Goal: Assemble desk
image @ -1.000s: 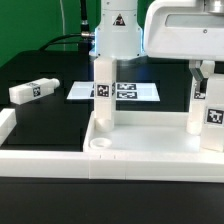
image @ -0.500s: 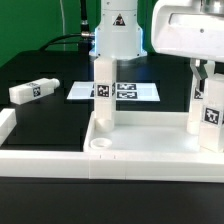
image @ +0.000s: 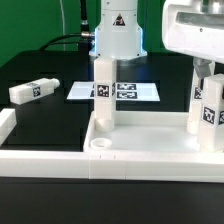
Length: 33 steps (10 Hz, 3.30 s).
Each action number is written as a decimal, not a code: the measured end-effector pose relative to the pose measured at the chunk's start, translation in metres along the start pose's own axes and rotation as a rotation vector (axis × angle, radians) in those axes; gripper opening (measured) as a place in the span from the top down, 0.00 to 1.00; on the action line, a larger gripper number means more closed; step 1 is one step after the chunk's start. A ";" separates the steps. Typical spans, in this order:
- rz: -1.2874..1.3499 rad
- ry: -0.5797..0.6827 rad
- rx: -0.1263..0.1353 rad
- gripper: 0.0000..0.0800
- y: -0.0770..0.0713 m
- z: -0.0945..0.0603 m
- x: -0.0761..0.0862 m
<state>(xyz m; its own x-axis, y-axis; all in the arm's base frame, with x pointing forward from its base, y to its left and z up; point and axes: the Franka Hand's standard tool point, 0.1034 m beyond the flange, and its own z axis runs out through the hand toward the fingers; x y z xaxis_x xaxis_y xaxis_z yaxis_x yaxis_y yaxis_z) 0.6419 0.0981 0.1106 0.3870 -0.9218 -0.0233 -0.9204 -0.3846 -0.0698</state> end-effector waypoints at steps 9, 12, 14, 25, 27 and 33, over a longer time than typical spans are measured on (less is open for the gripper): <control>0.441 -0.045 0.041 0.30 0.003 0.002 -0.006; 0.259 -0.039 0.030 0.19 0.002 0.002 -0.012; 0.084 -0.036 0.034 0.19 0.002 0.003 -0.011; -0.786 0.025 -0.005 0.19 0.000 0.001 -0.011; -0.943 0.034 -0.018 0.19 0.000 0.001 -0.009; -1.044 0.038 -0.024 0.64 0.001 0.001 -0.008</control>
Offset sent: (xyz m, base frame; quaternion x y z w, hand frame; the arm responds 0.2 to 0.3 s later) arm -0.0065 0.0017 -0.0057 0.0069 -0.0129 0.2672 0.9635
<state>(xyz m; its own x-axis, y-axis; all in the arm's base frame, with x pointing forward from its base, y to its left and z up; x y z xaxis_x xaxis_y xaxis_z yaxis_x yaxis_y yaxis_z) 0.6382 0.1056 0.1098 0.9890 -0.1309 0.0685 -0.1300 -0.9914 -0.0179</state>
